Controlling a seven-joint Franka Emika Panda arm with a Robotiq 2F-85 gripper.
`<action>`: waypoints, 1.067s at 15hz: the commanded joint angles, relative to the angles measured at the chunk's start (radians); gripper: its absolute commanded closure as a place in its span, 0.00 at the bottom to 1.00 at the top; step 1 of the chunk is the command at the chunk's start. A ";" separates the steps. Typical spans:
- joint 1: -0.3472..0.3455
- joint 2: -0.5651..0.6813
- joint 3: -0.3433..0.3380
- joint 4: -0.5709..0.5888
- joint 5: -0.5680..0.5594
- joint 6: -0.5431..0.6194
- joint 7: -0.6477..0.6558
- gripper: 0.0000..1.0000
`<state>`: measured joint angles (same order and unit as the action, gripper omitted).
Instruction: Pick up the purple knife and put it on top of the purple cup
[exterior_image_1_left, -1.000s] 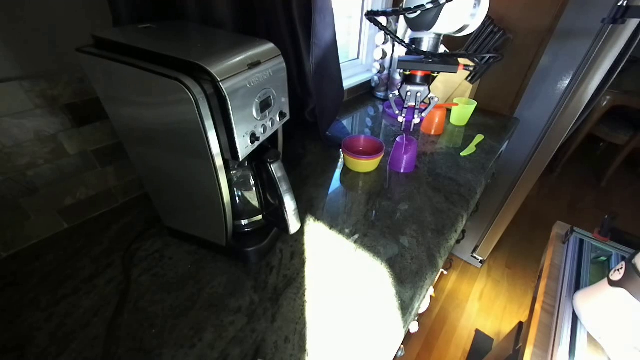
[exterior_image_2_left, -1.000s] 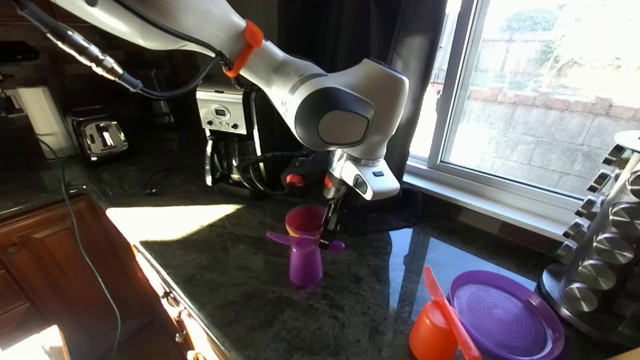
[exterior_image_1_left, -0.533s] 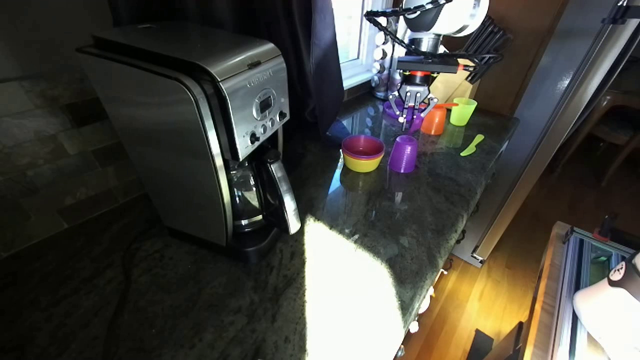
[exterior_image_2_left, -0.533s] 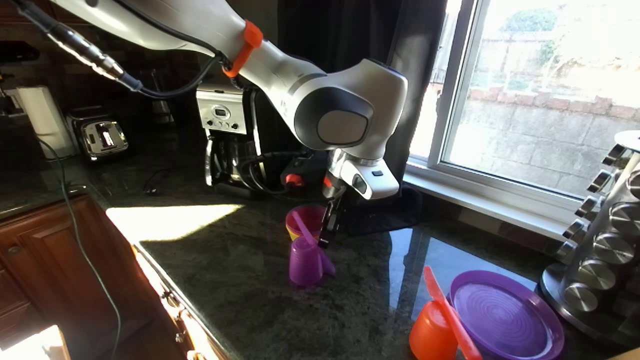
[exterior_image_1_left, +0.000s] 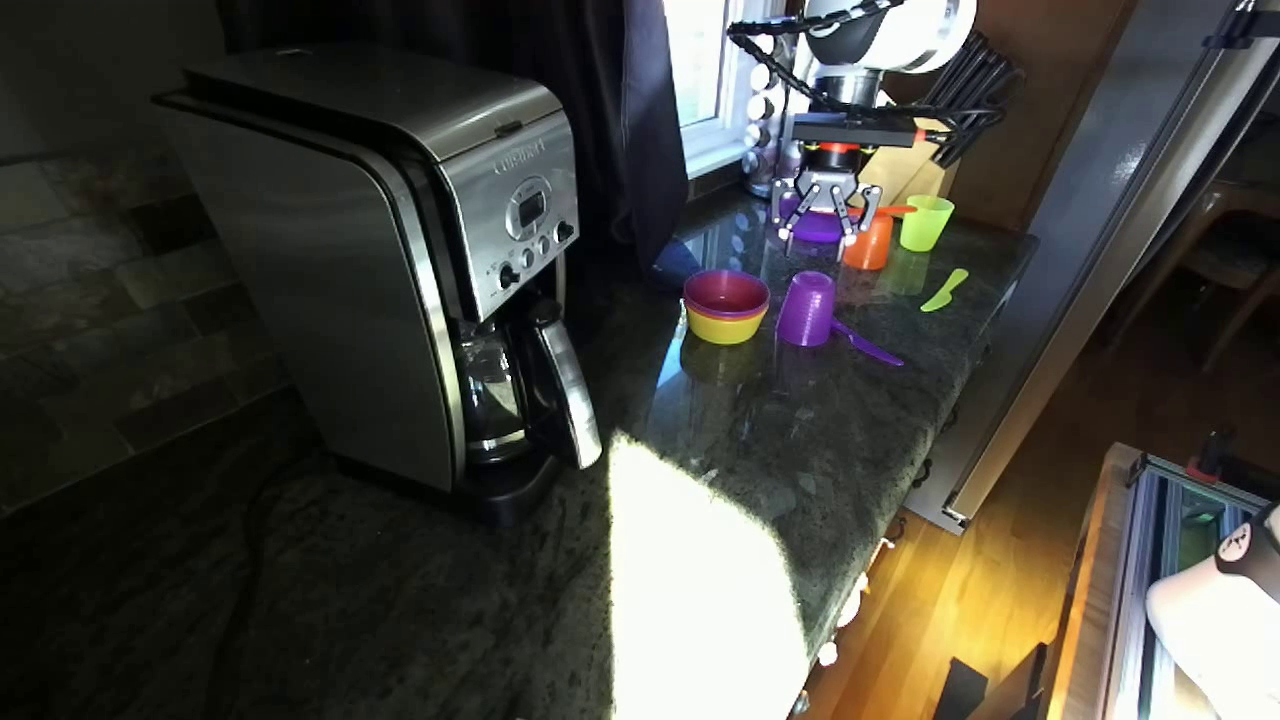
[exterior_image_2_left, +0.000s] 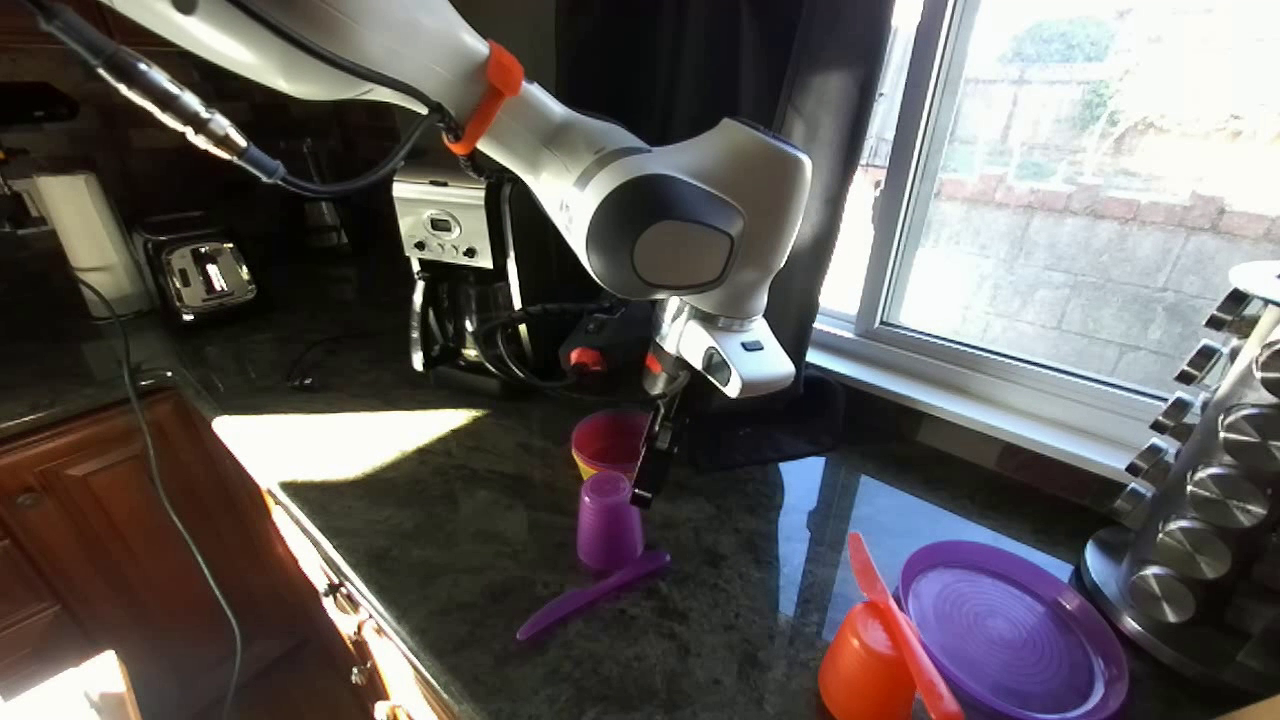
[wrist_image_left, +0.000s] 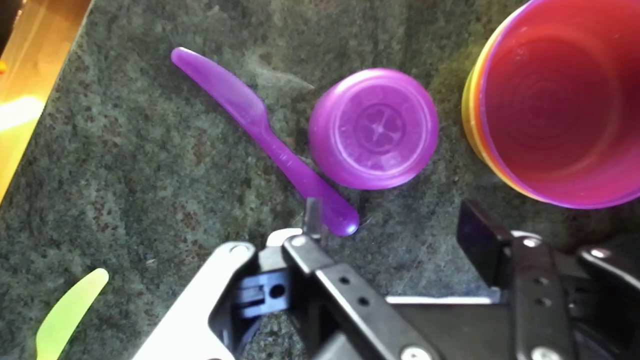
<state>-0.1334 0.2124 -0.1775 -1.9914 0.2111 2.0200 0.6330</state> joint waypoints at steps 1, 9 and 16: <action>-0.005 -0.009 -0.004 -0.011 -0.010 -0.006 -0.026 0.00; -0.035 0.053 -0.028 0.002 -0.044 -0.046 -0.163 0.00; -0.035 0.116 -0.029 0.008 -0.050 -0.055 -0.201 0.00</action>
<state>-0.1688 0.3032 -0.2038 -1.9966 0.1766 1.9927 0.4500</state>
